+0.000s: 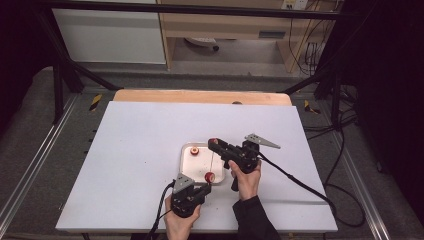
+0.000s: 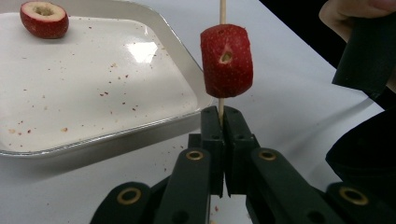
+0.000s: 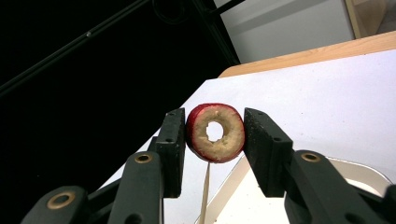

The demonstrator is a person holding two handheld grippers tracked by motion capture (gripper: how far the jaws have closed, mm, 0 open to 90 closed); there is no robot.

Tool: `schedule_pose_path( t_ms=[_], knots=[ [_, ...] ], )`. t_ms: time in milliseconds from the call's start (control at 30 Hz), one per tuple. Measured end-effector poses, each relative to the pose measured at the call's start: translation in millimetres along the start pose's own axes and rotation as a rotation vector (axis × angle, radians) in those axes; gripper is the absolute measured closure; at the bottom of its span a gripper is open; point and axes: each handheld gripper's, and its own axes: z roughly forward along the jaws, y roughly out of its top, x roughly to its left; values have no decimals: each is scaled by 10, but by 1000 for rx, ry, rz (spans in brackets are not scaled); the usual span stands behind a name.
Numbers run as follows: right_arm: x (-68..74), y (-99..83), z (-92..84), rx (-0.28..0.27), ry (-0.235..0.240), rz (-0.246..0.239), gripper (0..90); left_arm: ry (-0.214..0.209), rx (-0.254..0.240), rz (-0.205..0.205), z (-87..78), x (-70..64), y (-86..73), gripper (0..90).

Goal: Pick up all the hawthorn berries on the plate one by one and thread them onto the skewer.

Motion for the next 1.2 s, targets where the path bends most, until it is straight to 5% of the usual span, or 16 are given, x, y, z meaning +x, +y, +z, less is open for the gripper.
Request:
schedule_pose_path(
  t_ms=[667,1200],
  knots=[
    [5,-22,8,5,7,0,608,2,-10,-12,0,13,6,881],
    [13,-100,6,-22,-4,-18,609,-41,-46,-103,18,29,-53,881]
  ],
)
